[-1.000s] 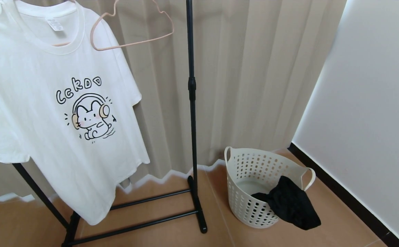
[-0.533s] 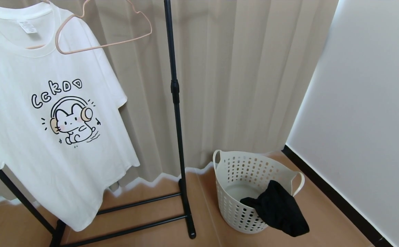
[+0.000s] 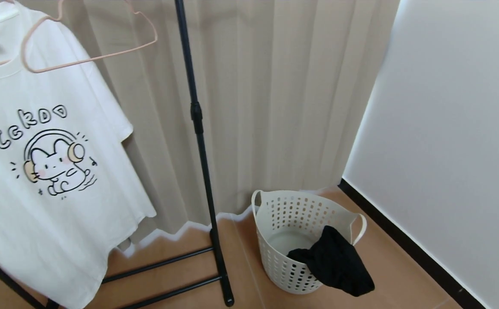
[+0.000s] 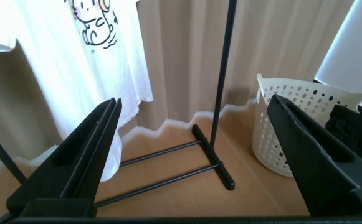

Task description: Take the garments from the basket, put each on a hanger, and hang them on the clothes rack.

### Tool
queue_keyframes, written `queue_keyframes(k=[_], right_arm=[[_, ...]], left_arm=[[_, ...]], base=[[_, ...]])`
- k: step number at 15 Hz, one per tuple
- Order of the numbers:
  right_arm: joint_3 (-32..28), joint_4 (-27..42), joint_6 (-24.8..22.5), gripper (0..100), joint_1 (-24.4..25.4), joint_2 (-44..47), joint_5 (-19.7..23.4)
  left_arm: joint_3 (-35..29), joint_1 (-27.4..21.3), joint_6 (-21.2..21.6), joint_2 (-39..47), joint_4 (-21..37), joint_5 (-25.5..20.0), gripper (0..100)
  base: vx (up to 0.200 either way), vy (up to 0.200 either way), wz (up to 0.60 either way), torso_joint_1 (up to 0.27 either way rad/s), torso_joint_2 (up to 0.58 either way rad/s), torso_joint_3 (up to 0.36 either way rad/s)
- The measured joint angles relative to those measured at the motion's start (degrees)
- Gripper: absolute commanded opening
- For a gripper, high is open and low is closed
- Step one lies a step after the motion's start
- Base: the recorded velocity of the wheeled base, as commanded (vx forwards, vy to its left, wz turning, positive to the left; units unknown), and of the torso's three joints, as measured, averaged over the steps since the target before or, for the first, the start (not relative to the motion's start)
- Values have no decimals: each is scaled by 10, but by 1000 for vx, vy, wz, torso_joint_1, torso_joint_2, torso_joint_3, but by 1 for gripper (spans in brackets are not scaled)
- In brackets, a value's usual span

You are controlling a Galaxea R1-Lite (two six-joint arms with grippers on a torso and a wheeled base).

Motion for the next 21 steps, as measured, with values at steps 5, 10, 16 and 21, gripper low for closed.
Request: queue_keyframes(k=[5,10,16,21], right_arm=[[0,0,0,100,1,0,0],[0,-1,0,100,0,0,0],[0,0,0,100,0,0,0],[0,0,0,100,0,0,0]], left_arm=[[0,0,0,0,0,-1,100],[0,0,0,0,1,-1,100],[0,0,0,0,0,-1,100],[0,0,0,0,0,-1,100]], base=[[0,0,0,0,0,0],[0,0,0,1,1,-74],[0,0,0,1,2,-195],[0,0,0,4,6,-200]])
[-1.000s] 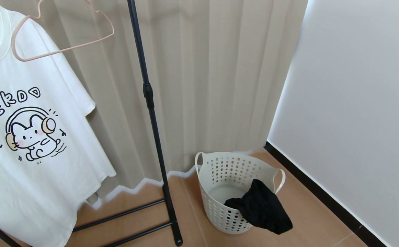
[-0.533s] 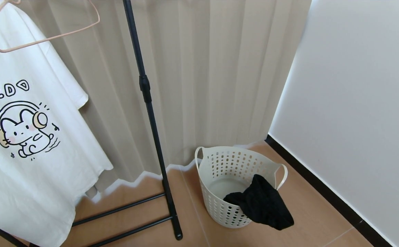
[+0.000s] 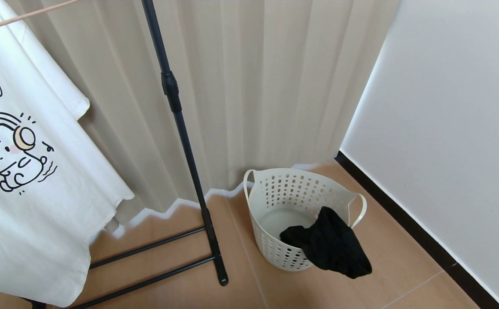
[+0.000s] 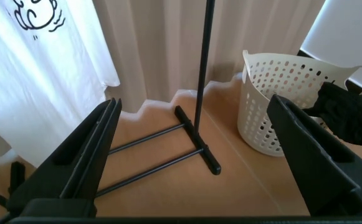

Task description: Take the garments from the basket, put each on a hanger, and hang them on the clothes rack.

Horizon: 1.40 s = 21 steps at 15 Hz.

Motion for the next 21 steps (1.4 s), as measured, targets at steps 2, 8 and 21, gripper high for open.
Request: queue_keyframes(k=[2,8,21], right_arm=[[0,0,0,100,0,0,0],[0,0,0,100,0,0,0],[0,0,0,100,0,0,-1]], left_arm=[[0,0,0,0,0,0,100],[0,0,0,0,0,0,100],[0,0,0,0,0,0,100]], base=[[0,0,0,7,2,-200],[0,0,0,2,1,-198],[0,0,0,2,5,-198]])
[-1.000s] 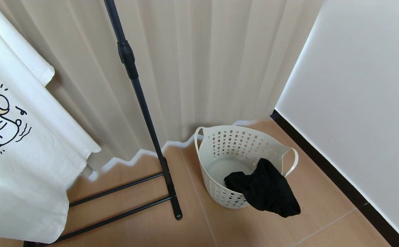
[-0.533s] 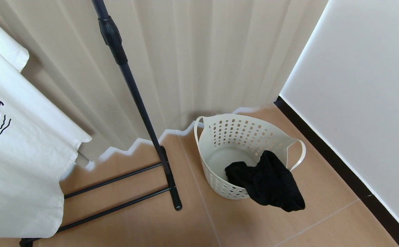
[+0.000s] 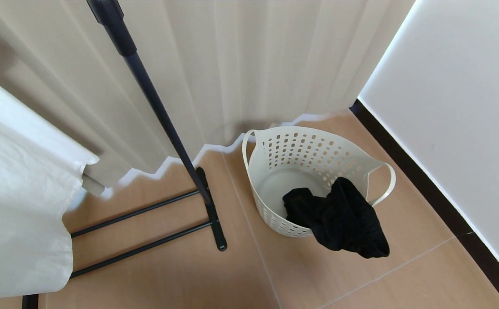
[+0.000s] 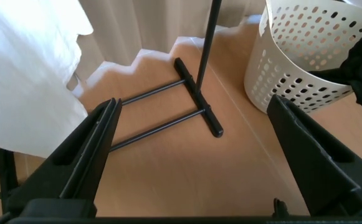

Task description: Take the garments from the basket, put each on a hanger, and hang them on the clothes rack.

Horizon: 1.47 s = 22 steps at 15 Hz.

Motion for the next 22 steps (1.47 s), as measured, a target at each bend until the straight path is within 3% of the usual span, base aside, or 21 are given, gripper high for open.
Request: queue_keyframes(k=[7,10,14,16,20,22], right_arm=[[-3,8,-4,100,2,37,3],[-8,-15,3,100,15,161,25],[-48,-125,1,100,32,399,43],[-98,-157,-49,100,35,508,47],[-248,-177,-274,100,39,680,57],[-302,-176,-352,100,41,746,94]], left_arm=[[0,-1,0,0,0,0,100],[0,-1,0,0,0,0,100],[0,0,-1,0,0,0,100],[0,0,-1,0,0,0,100],[0,0,-1,0,0,0,100],[0,-1,-1,0,0,0,100]], base=[[0,0,0,1,1,-139],[0,0,0,0,0,0],[0,0,0,0,0,0],[0,0,0,0,0,0],[0,0,0,0,0,0],[0,0,0,0,0,0]])
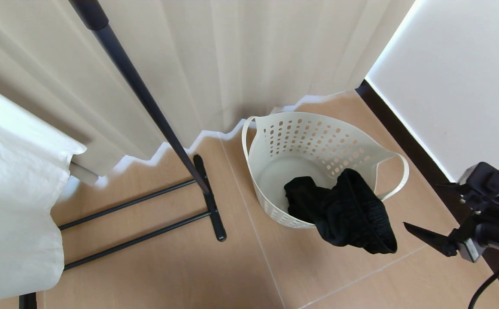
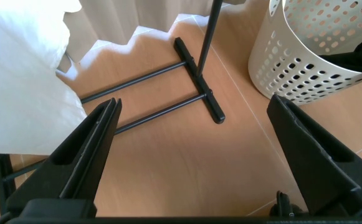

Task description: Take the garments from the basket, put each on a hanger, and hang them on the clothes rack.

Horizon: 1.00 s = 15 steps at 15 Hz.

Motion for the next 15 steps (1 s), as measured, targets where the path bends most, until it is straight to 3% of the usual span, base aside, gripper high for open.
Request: queue_keyframes(k=[3,5,10,15], right_arm=[[-69,1,-100,100,-1,98,52],[-138,3,-130,100,-2,163,63],[-257,21,-140,100,-17,272,48],[-280,24,-149,100,-43,326,47]], left_arm=[[0,0,0,0,0,0,100],[0,0,0,0,0,0,100],[0,0,0,0,0,0,100],[0,0,0,0,0,0,100]], base=[[0,0,0,0,0,0],[0,0,0,0,0,0],[0,0,0,0,0,0],[0,0,0,0,0,0]])
